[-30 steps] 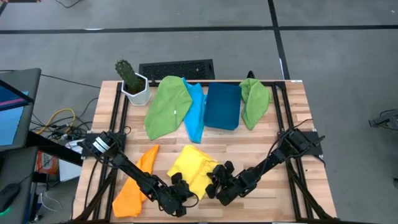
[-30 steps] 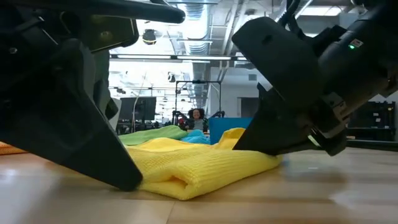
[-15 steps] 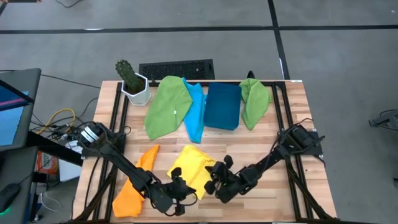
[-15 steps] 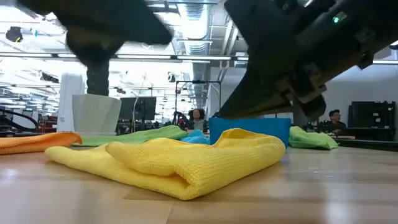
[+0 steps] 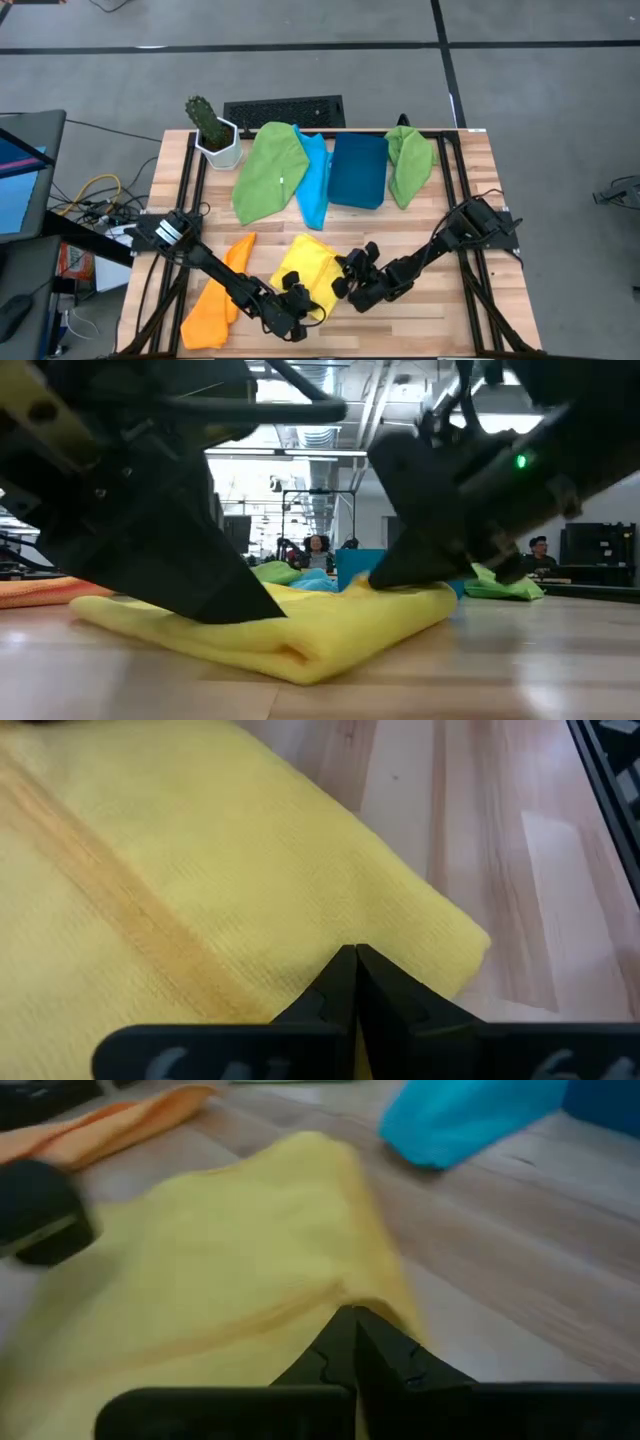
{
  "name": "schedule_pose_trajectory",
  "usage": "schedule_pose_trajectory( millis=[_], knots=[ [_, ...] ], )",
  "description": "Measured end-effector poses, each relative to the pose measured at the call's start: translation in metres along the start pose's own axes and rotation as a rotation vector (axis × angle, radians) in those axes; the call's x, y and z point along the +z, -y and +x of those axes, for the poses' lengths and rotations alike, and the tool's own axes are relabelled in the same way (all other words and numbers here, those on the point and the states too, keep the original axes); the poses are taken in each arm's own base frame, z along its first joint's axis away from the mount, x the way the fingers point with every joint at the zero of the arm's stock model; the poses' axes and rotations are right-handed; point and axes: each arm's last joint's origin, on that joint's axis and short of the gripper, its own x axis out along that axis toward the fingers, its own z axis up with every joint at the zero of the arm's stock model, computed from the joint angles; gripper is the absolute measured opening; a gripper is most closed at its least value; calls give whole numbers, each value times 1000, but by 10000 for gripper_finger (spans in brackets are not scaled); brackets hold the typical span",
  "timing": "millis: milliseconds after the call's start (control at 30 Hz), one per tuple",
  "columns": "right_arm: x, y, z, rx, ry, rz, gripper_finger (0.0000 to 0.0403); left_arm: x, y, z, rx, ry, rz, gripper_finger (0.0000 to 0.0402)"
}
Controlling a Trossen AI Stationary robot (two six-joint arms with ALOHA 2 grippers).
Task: Fold microfiber towels
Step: Fold the yellow towel
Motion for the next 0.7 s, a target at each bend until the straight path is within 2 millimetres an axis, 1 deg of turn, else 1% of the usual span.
schedule_pose_trajectory(
  millis=[100,200,333,467,600,700],
  knots=[
    [-1,9,7,0,-4,22,18,-4,0,1,10,-9,-3,0],
    [-1,19,14,-3,-48,31,17,-5,1,1,11,-12,8,0],
    [2,27,20,-7,-70,51,27,-7,0,1,13,-23,15,0],
    [10,27,16,1,-27,21,31,-7,0,1,15,-25,16,0],
    [25,12,3,78,54,35,24,-7,-1,1,15,-26,15,0],
    [20,12,-1,80,57,5,18,-7,-1,2,13,-20,12,0]
  ],
)
